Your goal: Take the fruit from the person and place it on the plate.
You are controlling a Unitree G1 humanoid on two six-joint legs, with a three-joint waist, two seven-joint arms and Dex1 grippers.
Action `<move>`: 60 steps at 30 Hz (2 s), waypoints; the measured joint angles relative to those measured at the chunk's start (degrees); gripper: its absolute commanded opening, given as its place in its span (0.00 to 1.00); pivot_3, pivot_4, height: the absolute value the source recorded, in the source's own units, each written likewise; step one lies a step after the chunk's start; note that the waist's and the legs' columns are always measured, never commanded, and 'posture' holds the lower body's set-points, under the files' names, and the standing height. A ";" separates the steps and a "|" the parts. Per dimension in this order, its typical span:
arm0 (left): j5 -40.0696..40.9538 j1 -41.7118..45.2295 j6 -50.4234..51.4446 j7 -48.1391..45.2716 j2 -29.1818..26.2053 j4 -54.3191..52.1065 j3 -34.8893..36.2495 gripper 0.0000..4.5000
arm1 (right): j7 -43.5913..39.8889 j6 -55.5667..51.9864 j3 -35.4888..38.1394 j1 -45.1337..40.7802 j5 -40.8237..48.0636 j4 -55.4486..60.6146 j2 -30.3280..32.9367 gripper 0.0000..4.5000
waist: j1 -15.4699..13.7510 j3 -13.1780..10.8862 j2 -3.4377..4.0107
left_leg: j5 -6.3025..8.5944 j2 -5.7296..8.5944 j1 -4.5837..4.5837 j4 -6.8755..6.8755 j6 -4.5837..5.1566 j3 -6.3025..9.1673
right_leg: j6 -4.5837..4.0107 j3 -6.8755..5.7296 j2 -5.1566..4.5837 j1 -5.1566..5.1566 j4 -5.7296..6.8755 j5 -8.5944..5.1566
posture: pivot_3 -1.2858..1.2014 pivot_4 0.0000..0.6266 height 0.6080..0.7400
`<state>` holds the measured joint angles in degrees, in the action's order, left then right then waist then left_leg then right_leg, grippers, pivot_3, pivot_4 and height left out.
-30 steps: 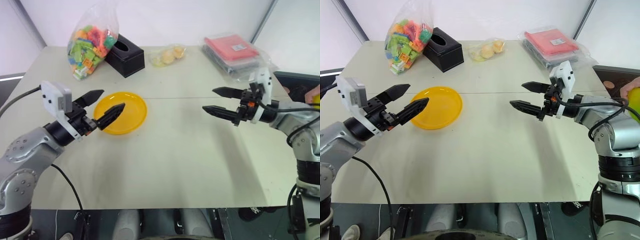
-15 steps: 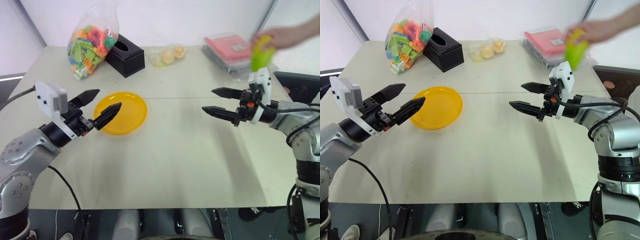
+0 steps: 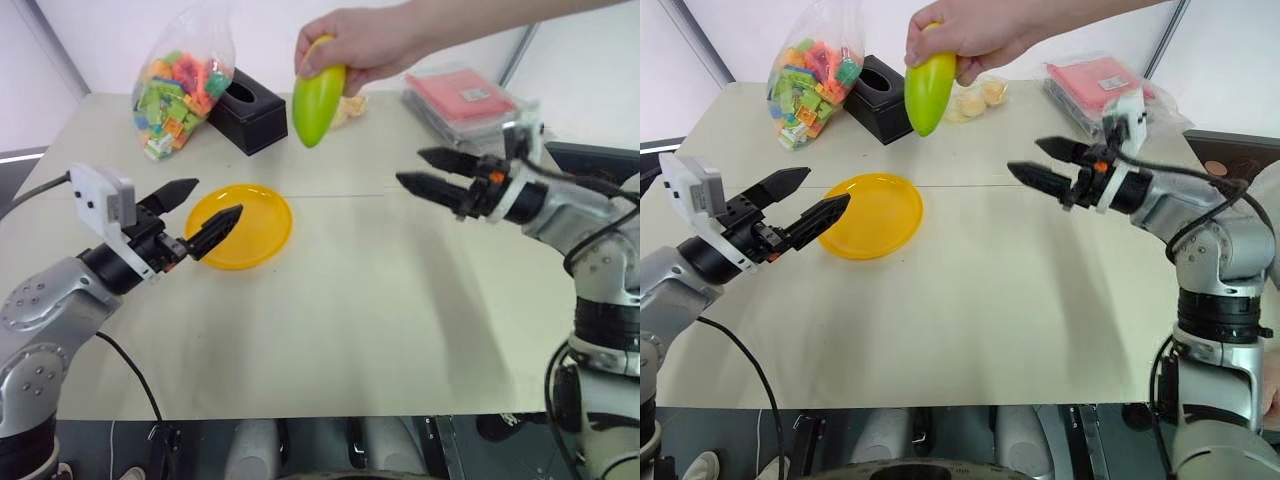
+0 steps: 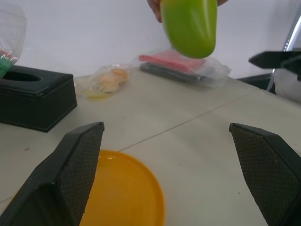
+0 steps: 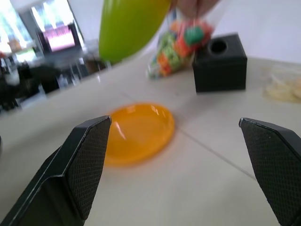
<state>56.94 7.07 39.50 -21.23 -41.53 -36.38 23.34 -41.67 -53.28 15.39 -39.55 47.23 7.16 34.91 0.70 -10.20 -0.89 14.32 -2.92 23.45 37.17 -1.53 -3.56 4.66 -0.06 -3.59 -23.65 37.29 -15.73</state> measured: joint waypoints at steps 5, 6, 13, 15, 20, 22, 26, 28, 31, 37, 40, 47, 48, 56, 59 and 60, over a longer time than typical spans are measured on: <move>-0.17 1.15 -0.14 -0.03 0.48 0.27 -0.22 1.00 | 4.37 -3.32 0.18 -0.82 2.97 2.69 -1.10 0.99 | -0.19 0.00 0.00 | 0.00 0.02 0.04 0.01 0.00 0.00 | 0.00 -0.03 -0.04 0.00 -0.01 0.00 | 0.52 0.24 0.93; -0.25 2.39 -0.26 0.05 1.04 0.65 -0.72 1.00 | 4.32 -3.09 -0.29 -0.45 2.78 3.42 -0.64 0.99 | -0.26 0.00 0.00 | 0.00 0.03 0.04 0.02 0.00 0.02 | 0.00 -0.04 -0.04 0.02 -0.01 0.00 | 0.52 0.24 0.93; -4.30 16.22 -2.83 0.45 7.73 8.81 -8.20 1.00 | 2.93 -2.32 -2.01 1.60 1.60 4.54 2.03 0.99 | -0.15 0.02 -0.04 | 0.00 0.05 0.04 0.06 0.01 0.07 | 0.06 -0.09 0.00 0.07 -0.03 0.03 | 0.52 0.24 0.93; -6.40 18.47 -3.52 0.09 8.73 11.99 -9.77 1.00 | 2.41 -1.90 -1.91 1.43 1.61 5.32 2.54 0.99 | 0.06 0.02 -0.05 | 0.00 0.04 0.03 0.05 0.01 0.08 | 0.07 -0.09 0.03 0.06 -0.03 0.04 | 0.52 0.24 0.93; -9.22 23.54 -4.83 -0.17 12.57 20.44 -11.17 1.00 | 1.80 -1.08 -2.26 1.77 1.26 6.65 3.64 0.99 | 0.03 0.01 -0.06 | 0.01 0.03 0.03 0.04 0.02 0.10 | 0.07 -0.09 0.04 0.06 -0.03 0.04 | 0.52 0.24 0.93; -8.18 24.72 -4.48 -0.18 14.45 22.67 -10.70 1.00 | 1.79 -1.04 -2.28 2.18 1.34 7.36 3.89 0.99 | -0.04 0.00 -0.08 | 0.01 0.03 0.05 0.05 0.02 0.10 | 0.08 -0.10 0.02 0.05 -0.03 0.04 | 0.52 0.24 0.93; -2.57 26.28 -1.37 -1.40 15.99 23.81 -9.47 1.00 | 1.69 -1.06 -2.11 2.73 1.87 8.14 4.34 0.99 | -0.04 -0.01 -0.09 | 0.01 0.03 0.07 0.06 0.02 0.11 | 0.10 -0.10 0.01 0.05 -0.03 0.05 | 0.52 0.24 0.93; -0.17 27.36 0.11 -2.63 15.97 23.94 -8.93 1.00 | 1.29 -1.08 -1.61 2.85 2.98 8.79 4.46 0.99 | -0.03 -0.01 -0.09 | 0.01 0.03 0.06 0.06 0.02 0.12 | 0.11 -0.10 0.01 0.06 -0.03 0.06 | 0.52 0.24 0.93; 0.37 28.12 1.18 -5.10 15.66 24.08 -9.34 1.00 | 0.98 -1.07 -1.43 3.26 3.61 9.49 4.60 0.99 | -0.03 -0.01 -0.09 | 0.01 0.03 0.06 0.06 0.02 0.12 | 0.11 -0.10 0.02 0.06 -0.03 0.06 | 0.52 0.24 0.93; -2.68 31.28 0.91 -7.96 15.59 27.75 -11.54 1.00 | 1.11 -0.85 -1.46 3.65 3.60 9.52 4.63 0.99 | -0.05 -0.01 -0.10 | 0.01 0.04 0.06 0.06 0.02 0.12 | 0.11 -0.11 0.03 0.06 -0.03 0.06 | 0.52 0.24 0.93; -5.59 33.13 -0.32 -8.96 15.61 29.75 -12.62 1.00 | 1.34 -0.80 -1.46 3.83 3.62 9.56 4.60 0.99 | -0.07 -0.01 -0.10 | 0.01 0.04 0.06 0.06 0.02 0.12 | 0.11 -0.12 0.02 0.06 -0.05 0.06 | 0.52 0.24 0.93; -9.70 35.61 -2.66 -11.02 17.74 33.45 -13.64 1.00 | 1.94 0.31 -1.43 5.14 3.61 10.53 4.61 0.99 | -0.08 -0.01 -0.10 | 0.01 0.04 0.07 0.06 0.02 0.12 | 0.11 -0.12 0.02 0.06 -0.05 0.06 | 0.52 0.24 0.93; -10.25 36.38 -2.86 -11.18 18.05 34.03 -13.65 1.00 | 1.99 0.48 -1.43 5.18 3.61 10.76 4.60 0.99 | -0.09 -0.01 -0.10 | 0.01 0.04 0.06 0.06 0.02 0.12 | 0.11 -0.12 0.02 0.06 -0.05 0.06 | 0.52 0.24 0.93; -11.87 38.01 -3.92 -12.17 18.96 35.28 -13.50 0.80 | 2.58 1.23 -1.44 6.57 3.59 11.39 4.61 1.00 | -0.05 -0.01 -0.10 | 0.01 0.04 0.07 0.05 0.02 0.13 | 0.11 -0.12 0.02 0.06 -0.05 0.06 | 0.52 0.24 0.93; -12.20 38.01 -3.92 -12.34 19.18 35.38 -13.45 0.61 | 2.73 1.25 -1.46 6.84 3.57 11.49 4.60 1.00 | -0.07 -0.01 -0.10 | 0.01 0.04 0.07 0.05 0.02 0.12 | 0.11 -0.12 0.02 0.06 -0.06 0.06 | 0.52 0.24 0.93; -12.24 38.01 -3.93 -12.39 19.25 35.37 -13.45 0.61 | 2.77 1.26 -1.47 6.83 3.56 11.50 4.61 1.00 | -0.08 -0.01 -0.10 | 0.01 0.04 0.07 0.05 0.02 0.12 | 0.11 -0.12 0.01 0.06 -0.06 0.06 | 0.52 0.24 0.93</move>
<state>44.70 45.08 35.56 -33.62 -22.29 -1.01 9.89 -38.89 -52.03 13.92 -32.71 50.79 18.65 39.52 0.62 -10.21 -0.99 14.32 -2.89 23.52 37.22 -1.51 -3.44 4.77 -0.18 -3.58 -23.59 37.23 -15.67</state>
